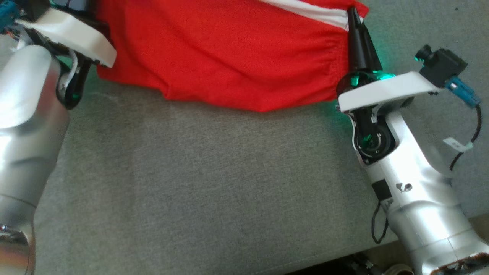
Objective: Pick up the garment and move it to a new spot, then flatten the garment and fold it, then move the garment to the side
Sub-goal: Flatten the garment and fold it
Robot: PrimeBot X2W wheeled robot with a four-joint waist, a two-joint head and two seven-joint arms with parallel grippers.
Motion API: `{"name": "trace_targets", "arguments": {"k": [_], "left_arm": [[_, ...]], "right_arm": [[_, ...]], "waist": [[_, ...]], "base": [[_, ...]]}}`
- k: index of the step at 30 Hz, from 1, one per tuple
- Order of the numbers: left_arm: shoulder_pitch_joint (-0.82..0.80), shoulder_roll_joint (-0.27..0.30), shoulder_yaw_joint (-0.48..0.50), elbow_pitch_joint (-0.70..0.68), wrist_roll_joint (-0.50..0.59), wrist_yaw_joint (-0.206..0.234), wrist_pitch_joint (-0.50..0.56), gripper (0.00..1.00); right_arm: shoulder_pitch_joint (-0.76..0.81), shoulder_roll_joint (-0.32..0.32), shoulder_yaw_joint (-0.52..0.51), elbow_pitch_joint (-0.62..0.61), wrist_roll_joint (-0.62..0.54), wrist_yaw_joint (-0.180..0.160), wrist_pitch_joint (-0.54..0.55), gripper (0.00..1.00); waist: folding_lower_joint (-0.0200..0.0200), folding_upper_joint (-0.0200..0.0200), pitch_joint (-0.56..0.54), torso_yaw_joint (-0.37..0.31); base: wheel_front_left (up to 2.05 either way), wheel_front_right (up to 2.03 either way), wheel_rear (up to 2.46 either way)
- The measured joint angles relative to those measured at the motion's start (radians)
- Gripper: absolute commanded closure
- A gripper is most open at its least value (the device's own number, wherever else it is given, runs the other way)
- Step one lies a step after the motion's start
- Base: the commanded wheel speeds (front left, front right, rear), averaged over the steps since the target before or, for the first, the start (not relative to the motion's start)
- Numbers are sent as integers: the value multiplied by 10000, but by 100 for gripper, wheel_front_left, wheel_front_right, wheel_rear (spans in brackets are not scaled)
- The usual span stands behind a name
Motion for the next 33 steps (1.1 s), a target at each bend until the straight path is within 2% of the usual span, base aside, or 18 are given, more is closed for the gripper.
{"name": "trace_targets", "arguments": {"k": [4,5,6,7,8,14,19,25,33], "left_arm": [[-206,-13,-117,504,0,0,-242,100],[-219,-27,-123,688,0,0,-322,32],[-215,-44,-148,872,8,0,-391,32],[-206,-69,-155,1026,10,0,-466,0],[-206,-100,-150,1175,10,4,-539,0],[-73,-314,-33,1475,82,178,-853,0],[613,-531,525,1321,81,416,-886,0],[1652,-1064,915,1170,82,439,-915,0],[1629,-1492,1099,1902,228,341,-940,0]], "right_arm": [[-152,6,90,36,-2,2,-25,100],[-158,13,98,36,-21,0,-25,85],[-158,17,96,38,-79,0,-25,85],[-157,23,90,38,-165,2,-25,31],[-154,31,73,44,-307,0,-25,0],[130,36,-548,59,-1578,0,-27,0],[705,46,-1227,52,-2861,2,-27,0],[1206,96,-2765,-502,-4824,0,-27,0],[1869,119,-3852,-940,-5699,0,-29,0]], "waist": [[0,0,99,-89],[0,0,113,-107],[0,0,109,-115],[0,0,99,-114],[-1,0,78,-110],[-2,0,-211,-5],[-2,0,-462,154],[-2,0,-605,283],[-3,1,-638,206]], "base": [[0,0,0],[0,0,0],[0,0,0],[0,0,0],[0,0,0],[0,0,0],[0,0,0],[0,0,0],[0,0,0]]}}
